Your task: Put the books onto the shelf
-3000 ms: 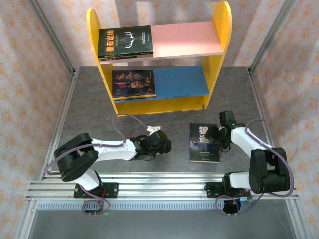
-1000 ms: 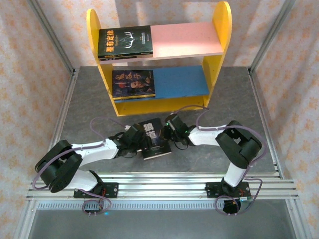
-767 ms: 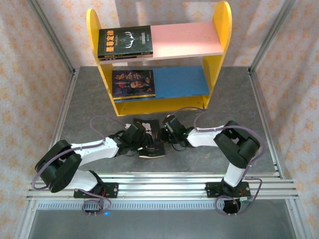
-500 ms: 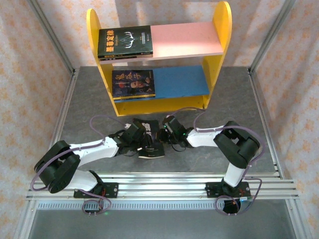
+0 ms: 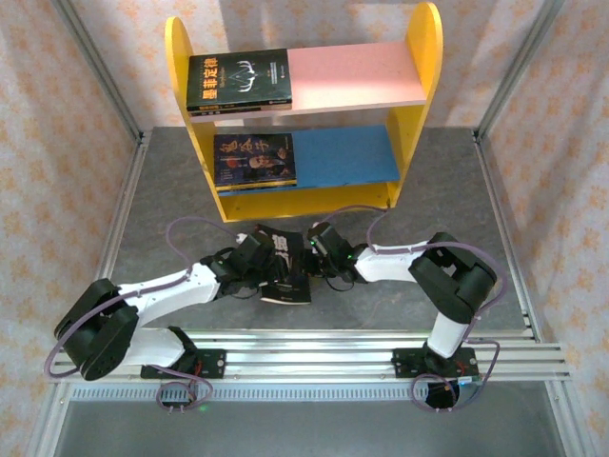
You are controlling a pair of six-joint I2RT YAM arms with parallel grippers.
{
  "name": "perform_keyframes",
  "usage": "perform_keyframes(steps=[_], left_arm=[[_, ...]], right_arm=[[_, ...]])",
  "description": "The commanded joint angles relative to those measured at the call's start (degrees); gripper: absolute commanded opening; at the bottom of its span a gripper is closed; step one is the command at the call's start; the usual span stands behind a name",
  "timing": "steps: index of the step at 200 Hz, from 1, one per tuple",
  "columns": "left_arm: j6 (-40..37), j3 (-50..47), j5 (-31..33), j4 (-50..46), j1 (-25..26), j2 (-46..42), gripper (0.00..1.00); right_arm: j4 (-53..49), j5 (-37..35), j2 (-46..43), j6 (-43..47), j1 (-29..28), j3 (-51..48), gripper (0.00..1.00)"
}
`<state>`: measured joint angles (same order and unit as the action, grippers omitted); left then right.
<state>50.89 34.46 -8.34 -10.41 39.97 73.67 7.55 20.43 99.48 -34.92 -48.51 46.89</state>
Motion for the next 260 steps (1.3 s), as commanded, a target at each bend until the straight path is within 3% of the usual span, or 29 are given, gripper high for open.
perform_keyframes(steps=[1,48,83,110,144,207,260], left_arm=[[-1.7,1.3,2.0,-0.4,-0.4,-1.8,0.46],[-2.0,0.3,2.7,-2.1,-1.1,-4.7,0.38],[-2.0,-0.3,3.1,-3.2,-1.6,-6.4,0.49],[-2.1,-0.8,3.1,-3.4,-1.7,-7.0,0.50],[-2.4,-1.1,3.0,-3.4,-1.8,-7.0,0.39],[-6.4,1.9,1.6,-5.9,-2.1,-7.0,0.00],[-14.3,10.7,-2.9,-14.0,-2.0,-11.7,0.00]], right_arm=[[-8.6,3.4,0.3,0.7,-2.0,-0.9,0.44],[-8.5,3.4,0.0,0.6,-2.0,-1.2,0.51],[-8.4,3.5,-0.1,0.5,-2.0,-1.3,0.52],[-8.2,3.6,-0.3,0.4,-2.0,-1.5,0.53],[-8.3,3.5,0.0,0.4,-2.0,-1.5,0.54],[-10.0,0.7,-5.2,1.9,-1.5,-2.4,0.62],[-23.2,-3.4,-25.9,9.0,3.1,1.4,0.76]])
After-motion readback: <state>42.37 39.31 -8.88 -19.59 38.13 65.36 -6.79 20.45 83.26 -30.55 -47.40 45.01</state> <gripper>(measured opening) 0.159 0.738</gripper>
